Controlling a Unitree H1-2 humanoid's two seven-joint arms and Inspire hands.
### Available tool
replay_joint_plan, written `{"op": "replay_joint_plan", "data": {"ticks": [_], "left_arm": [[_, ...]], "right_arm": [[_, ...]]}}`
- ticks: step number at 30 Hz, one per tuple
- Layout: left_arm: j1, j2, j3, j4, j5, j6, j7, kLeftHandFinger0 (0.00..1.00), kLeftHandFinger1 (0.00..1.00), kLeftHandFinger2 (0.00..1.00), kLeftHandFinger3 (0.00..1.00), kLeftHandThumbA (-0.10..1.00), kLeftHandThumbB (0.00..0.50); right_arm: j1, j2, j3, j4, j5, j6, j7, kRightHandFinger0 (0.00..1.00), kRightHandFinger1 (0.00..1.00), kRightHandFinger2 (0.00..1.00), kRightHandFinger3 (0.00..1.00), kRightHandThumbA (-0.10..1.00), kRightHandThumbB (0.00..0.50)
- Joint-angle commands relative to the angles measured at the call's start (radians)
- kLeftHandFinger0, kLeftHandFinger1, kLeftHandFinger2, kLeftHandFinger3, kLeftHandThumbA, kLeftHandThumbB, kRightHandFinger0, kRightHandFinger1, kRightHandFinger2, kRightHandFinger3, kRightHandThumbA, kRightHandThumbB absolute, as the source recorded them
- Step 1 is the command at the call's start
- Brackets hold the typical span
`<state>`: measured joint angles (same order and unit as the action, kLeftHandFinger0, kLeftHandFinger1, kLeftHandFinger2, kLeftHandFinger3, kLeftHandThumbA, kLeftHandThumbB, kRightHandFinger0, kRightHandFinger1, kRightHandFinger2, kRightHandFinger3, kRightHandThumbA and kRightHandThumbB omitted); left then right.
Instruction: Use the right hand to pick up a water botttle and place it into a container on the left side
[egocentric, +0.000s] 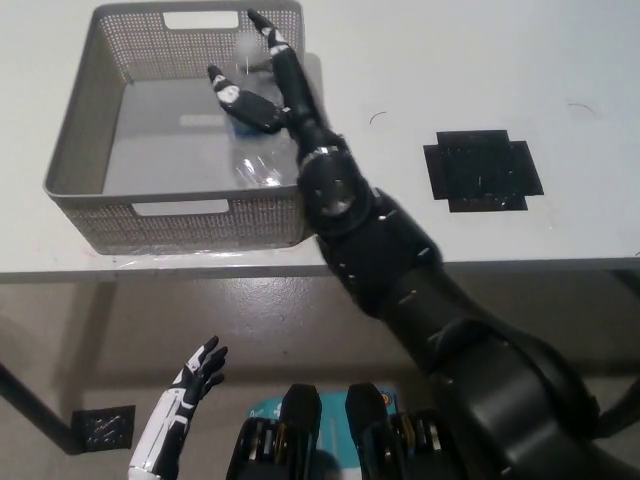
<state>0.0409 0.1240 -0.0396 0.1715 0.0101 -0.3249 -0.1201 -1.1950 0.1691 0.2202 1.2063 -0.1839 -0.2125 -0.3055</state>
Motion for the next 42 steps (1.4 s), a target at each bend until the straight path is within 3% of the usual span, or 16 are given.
{"op": "replay_joint_plan", "data": {"ticks": [1, 11, 14, 18, 20, 22, 25, 28, 32, 34, 37, 42], "left_arm": [[-0.015, 0.017, -0.007, -0.024, -0.017, -0.012, -0.027, 1.00, 1.00, 1.00, 1.00, 1.00, 0.351], [-0.024, 0.016, -0.010, -0.014, -0.003, -0.006, -0.028, 1.00, 1.00, 1.00, 1.00, 1.00, 0.376], [-0.025, 0.017, -0.010, -0.012, 0.011, -0.012, -0.021, 1.00, 1.00, 1.00, 1.00, 1.00, 0.357], [-0.018, 0.018, -0.002, -0.018, -0.007, -0.009, -0.024, 1.00, 1.00, 1.00, 1.00, 1.00, 0.372], [-0.010, 0.022, 0.003, -0.024, -0.027, -0.009, -0.032, 1.00, 1.00, 1.00, 1.00, 1.00, 0.384], [-0.008, 0.023, 0.009, -0.031, -0.044, 0.006, -0.036, 1.00, 1.00, 1.00, 1.00, 1.00, 0.367], [-0.006, 0.026, 0.006, -0.017, -0.032, -0.003, -0.036, 1.00, 1.00, 1.00, 1.00, 1.00, 0.368], [0.007, 0.026, 0.003, -0.016, -0.019, -0.008, -0.031, 1.00, 1.00, 1.00, 1.00, 1.00, 0.366], [0.010, 0.026, 0.003, -0.010, -0.024, -0.008, -0.035, 1.00, 1.00, 1.00, 1.00, 1.00, 0.362], [0.006, 0.029, 0.003, 0.000, -0.021, -0.010, -0.034, 1.00, 1.00, 1.00, 1.00, 1.00, 0.359], [0.009, 0.026, -0.001, -0.001, -0.008, 0.000, -0.030, 1.00, 1.00, 1.00, 1.00, 1.00, 0.365], [0.005, 0.023, -0.001, 0.013, -0.015, -0.003, -0.033, 1.00, 1.00, 1.00, 1.00, 1.00, 0.358]], "right_arm": [[-0.038, -0.026, 0.045, -0.042, -0.059, -0.051, 0.060, 1.00, 1.00, 1.00, 1.00, 0.81, 0.500], [-0.025, -0.076, 0.061, -0.141, -0.078, -0.055, 0.065, 1.00, 1.00, 1.00, 1.00, 0.89, 0.470], [0.004, -0.127, 0.038, -0.308, -0.059, -0.022, 0.123, 1.00, 1.00, 1.00, 1.00, 0.97, 0.481], [0.089, -0.195, -0.009, -0.614, -0.014, 0.050, 0.183, 1.00, 1.00, 1.00, 1.00, 0.94, 0.452], [0.180, -0.222, -0.046, -0.839, 0.039, 0.139, 0.220, 1.00, 1.00, 1.00, 1.00, 0.96, 0.487], [0.307, -0.261, -0.063, -1.060, 0.032, 0.173, 0.222, 1.00, 1.00, 1.00, 1.00, 1.00, 0.471], [0.473, -0.290, -0.072, -1.224, 0.062, 0.143, 0.225, 1.00, 1.00, 1.00, 1.00, 0.99, 0.439], [0.695, -0.295, -0.084, -1.359, 0.117, 0.075, 0.201, 1.00, 1.00, 1.00, 1.00, 0.90, 0.434], [0.863, -0.307, -0.089, -1.415, 0.091, 0.022, 0.173, 1.00, 1.00, 1.00, 1.00, 1.00, 0.439], [0.959, -0.303, -0.094, -1.411, 0.103, -0.012, 0.161, 1.00, 1.00, 1.00, 1.00, 1.00, 0.339], [1.063, -0.300, -0.094, -1.345, 0.123, -0.076, 0.158, 1.00, 1.00, 1.00, 1.00, 1.00, 0.232], [1.151, -0.301, -0.105, -1.220, 0.180, -0.144, 0.191, 1.00, 1.00, 1.00, 1.00, 1.00, 0.208]]}}
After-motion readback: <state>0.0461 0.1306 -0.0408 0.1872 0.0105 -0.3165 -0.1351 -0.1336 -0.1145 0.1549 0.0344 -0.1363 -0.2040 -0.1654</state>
